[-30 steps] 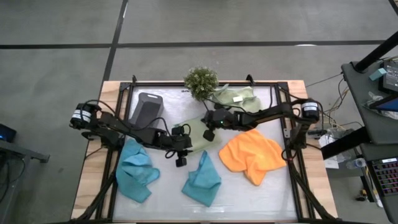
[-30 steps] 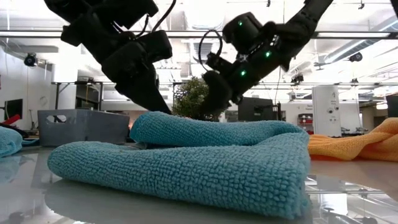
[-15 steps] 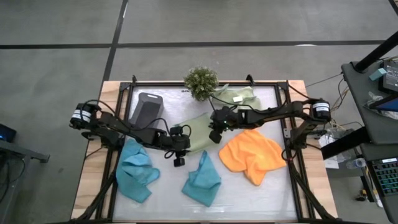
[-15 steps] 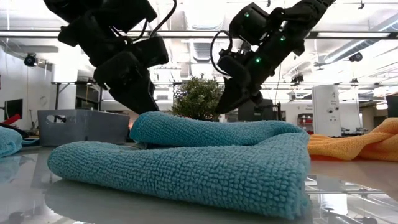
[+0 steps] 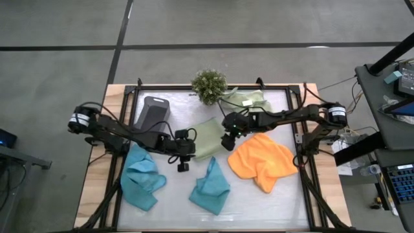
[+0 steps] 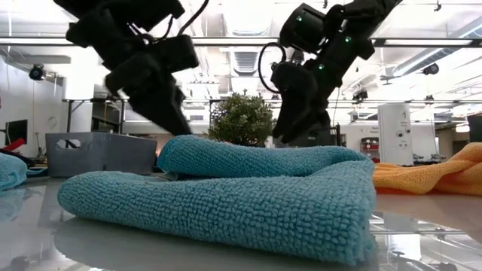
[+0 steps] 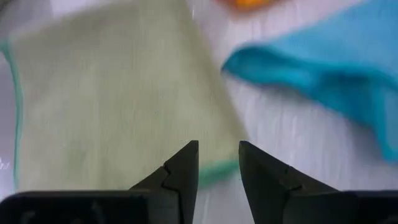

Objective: Fold microfiber towels
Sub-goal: Fold the left green microfiber cloth

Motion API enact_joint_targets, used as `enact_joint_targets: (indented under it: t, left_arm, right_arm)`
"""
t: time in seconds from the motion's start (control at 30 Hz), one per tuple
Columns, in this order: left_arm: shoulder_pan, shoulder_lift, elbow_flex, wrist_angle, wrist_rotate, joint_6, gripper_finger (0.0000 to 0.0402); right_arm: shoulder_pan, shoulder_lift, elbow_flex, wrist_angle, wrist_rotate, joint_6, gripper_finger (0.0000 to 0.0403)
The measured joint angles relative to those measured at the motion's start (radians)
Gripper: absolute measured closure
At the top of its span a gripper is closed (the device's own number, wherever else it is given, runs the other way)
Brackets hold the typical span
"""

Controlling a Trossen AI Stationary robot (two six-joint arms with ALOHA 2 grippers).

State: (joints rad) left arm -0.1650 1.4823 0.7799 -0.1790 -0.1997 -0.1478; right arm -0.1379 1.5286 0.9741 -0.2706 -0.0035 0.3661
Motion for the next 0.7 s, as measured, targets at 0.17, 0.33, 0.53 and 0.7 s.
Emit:
enact_joint_targets:
  t: [0.17, 0.33, 0.53, 0.7]
  left_arm:
    - [0.004, -0.033, -0.002, -0.116, -0.049, 0.013, 0.0301]
    - [0.016, -0.049, -0.016, -0.086, -0.07, 0.054, 0.0301]
    - [0.022, -0.05, -0.092, 0.014, -0.069, 0.043, 0.0301]
    - [0.022, -0.05, -0.161, 0.149, -0.068, 0.014, 0.0301]
  right_arm:
    - [-0.014, -0.027, 0.002, -0.064, -0.007, 0.024, 0.0163]
    - [-0.045, -0.025, -0.014, -0.084, -0.003, 0.07, 0.014]
    - [-0.074, 0.012, -0.05, 0.01, -0.004, 0.097, 0.0119]
    - [-0.093, 0.072, -0.05, 0.111, -0.001, 0.107, 0.0111]
